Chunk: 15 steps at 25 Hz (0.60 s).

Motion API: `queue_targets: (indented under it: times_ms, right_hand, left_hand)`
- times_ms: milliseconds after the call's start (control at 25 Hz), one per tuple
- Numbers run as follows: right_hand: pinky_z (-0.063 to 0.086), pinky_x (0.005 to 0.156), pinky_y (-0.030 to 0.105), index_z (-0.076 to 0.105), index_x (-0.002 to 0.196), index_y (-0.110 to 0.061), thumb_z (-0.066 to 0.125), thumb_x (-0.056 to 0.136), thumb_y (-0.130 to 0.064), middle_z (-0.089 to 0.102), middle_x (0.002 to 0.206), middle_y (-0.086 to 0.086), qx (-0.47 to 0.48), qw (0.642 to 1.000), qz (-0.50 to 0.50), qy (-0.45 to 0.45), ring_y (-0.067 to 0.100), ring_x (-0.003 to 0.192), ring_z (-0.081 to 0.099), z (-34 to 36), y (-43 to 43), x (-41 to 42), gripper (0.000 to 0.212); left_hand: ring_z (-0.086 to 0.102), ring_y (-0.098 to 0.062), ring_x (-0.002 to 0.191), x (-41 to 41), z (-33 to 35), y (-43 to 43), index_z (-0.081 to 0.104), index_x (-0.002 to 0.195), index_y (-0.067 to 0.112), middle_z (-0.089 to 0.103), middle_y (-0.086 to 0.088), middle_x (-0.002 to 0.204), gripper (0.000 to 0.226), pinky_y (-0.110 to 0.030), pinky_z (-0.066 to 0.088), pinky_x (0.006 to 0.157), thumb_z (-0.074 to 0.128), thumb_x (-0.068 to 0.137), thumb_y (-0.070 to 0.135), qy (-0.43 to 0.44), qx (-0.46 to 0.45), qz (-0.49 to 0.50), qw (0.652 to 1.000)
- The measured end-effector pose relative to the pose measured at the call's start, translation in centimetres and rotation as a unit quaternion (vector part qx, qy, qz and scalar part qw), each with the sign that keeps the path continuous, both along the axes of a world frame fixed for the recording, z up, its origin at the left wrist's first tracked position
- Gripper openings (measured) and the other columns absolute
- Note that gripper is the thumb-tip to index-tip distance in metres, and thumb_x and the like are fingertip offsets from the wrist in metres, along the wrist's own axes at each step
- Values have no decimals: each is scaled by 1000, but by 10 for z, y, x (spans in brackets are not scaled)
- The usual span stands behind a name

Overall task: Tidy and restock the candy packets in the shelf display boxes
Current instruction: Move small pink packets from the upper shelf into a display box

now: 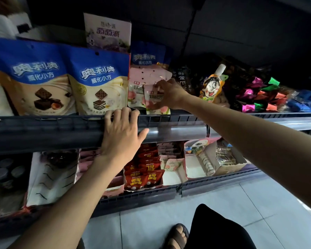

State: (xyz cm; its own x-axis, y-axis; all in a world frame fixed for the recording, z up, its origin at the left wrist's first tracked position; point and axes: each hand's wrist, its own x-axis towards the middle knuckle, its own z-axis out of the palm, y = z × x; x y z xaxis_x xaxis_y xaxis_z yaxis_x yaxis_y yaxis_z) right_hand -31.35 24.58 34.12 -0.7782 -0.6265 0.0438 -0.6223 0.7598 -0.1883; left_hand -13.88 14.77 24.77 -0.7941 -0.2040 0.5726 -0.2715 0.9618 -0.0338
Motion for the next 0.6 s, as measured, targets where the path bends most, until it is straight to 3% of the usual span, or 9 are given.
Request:
queue_targets:
  times_ms: [120,280,400,520,600]
  right_hand:
    - [28,114,44,36,142,-20,85,58,-53,30,140,11,43,999,2,29,30,132,26,1,-6,-8,103]
    - [39,105,39,34,135,-13,89,52,-49,44,132,6,-11,999,23,40,23,119,42,9,-4,-3,106]
    - [50,82,34,46,123,-14,89,61,-34,62,114,3,-115,992,39,38,22,98,60,19,10,7,79]
    - [41,68,24,68,102,-10,83,71,-23,66,91,2,-98,991,67,68,24,90,64,29,27,16,37]
    - [38,64,23,72,95,-5,81,74,-22,69,88,7,-110,988,85,70,24,88,64,35,39,26,28]
  left_hand:
    - [49,-31,102,-1,-1,0,49,118,10,52,-11,107,51,-47,26,98,46,91,54,5,4,-2,1000]
    - [48,-30,103,-1,-1,0,49,118,11,52,-11,108,51,-48,26,99,46,92,55,3,9,0,1000]
    - [49,-30,103,-1,-1,0,49,118,11,52,-11,109,51,-48,27,100,45,92,55,0,12,-1,1000]
    - [48,-30,103,-2,-1,1,48,118,11,52,-11,110,51,-48,28,99,44,92,55,-2,16,3,1000]
    - [48,-31,103,-2,-1,2,49,117,10,52,-12,109,52,-48,29,98,43,92,55,-3,16,7,1000]
